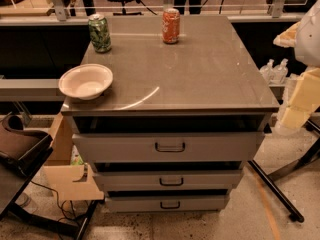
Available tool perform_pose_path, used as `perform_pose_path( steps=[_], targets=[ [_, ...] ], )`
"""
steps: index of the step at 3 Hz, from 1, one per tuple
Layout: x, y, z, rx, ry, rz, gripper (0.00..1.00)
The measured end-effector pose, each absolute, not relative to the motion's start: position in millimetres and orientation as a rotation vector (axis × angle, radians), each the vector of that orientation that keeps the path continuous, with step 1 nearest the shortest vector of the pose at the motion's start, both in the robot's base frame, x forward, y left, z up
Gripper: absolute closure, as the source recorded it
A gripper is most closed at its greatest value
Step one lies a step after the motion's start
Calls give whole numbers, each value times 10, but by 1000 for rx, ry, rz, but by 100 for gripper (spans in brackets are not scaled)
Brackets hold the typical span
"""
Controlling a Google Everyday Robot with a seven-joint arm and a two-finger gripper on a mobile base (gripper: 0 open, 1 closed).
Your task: Move coke can near paper bowl
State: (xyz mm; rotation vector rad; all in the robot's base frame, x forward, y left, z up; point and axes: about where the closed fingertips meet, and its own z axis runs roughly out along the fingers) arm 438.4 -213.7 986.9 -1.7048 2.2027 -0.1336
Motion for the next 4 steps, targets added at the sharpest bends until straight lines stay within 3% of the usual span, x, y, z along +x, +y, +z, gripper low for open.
perform_pose_path(
  steps=[2,4],
  targets=[
    [4556,-2146,9860,-1604,2193,-130,0],
    [5329,-2158,9656,-1150,2072,134,0]
  ],
)
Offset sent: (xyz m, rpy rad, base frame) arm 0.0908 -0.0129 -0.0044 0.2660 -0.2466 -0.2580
